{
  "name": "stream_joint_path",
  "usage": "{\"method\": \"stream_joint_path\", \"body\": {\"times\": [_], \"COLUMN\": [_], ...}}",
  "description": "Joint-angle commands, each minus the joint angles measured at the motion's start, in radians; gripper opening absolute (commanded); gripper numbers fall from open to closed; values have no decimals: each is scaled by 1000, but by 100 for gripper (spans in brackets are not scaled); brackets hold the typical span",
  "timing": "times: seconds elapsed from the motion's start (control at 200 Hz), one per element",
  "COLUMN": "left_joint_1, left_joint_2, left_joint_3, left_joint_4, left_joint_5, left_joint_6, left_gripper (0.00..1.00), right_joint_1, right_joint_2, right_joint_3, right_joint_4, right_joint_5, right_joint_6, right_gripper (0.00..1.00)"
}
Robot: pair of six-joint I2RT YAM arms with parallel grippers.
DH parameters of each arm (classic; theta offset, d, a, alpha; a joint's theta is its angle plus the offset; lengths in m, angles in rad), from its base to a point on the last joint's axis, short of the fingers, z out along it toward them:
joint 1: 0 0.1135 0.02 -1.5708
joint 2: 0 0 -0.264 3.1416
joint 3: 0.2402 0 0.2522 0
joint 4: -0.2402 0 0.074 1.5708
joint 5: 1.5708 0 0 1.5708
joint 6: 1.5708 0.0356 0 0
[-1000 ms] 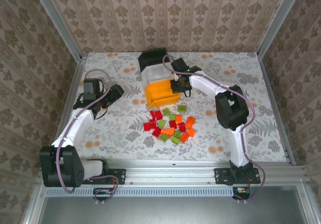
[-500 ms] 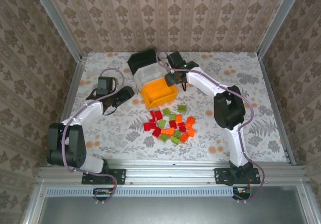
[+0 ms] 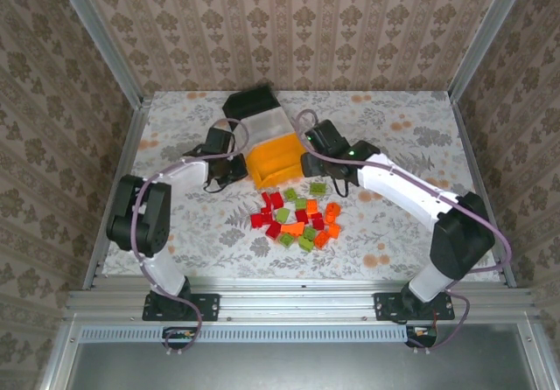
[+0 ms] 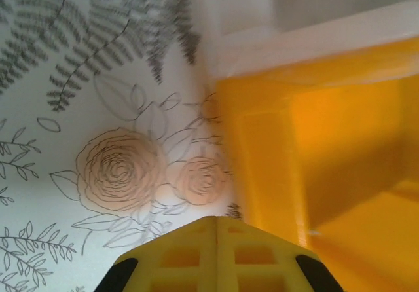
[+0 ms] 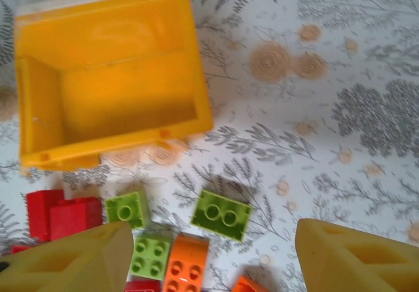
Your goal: Sort the legos into containers by color
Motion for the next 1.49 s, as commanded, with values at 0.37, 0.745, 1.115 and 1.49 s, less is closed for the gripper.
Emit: {"method": "stream_joint_path", "body": {"times": [0.37, 0.745, 1.115, 1.49], "left_joint_1": [-203, -273, -185, -122], "left_joint_2": [237, 119, -370, -428], "left_joint_3": [248, 212, -145, -178], "left_joint_4": [150, 230, 34, 7], "left_joint_5": [40, 163, 6, 25], "left_joint_6": [-84, -7, 129, 154], "left_gripper": [0, 39, 67, 67], "right_joint_1": [-133, -321, -358, -358], "right_joint_2": [-87, 240, 453, 472], "right_joint_3": [-126, 54, 285, 289], "right_joint_4": [73, 205, 142, 107], "right_joint_5": [-33, -298, -292, -214], "right_joint_6": [127, 238, 221, 73], "right_gripper": [69, 75, 58, 18]}}
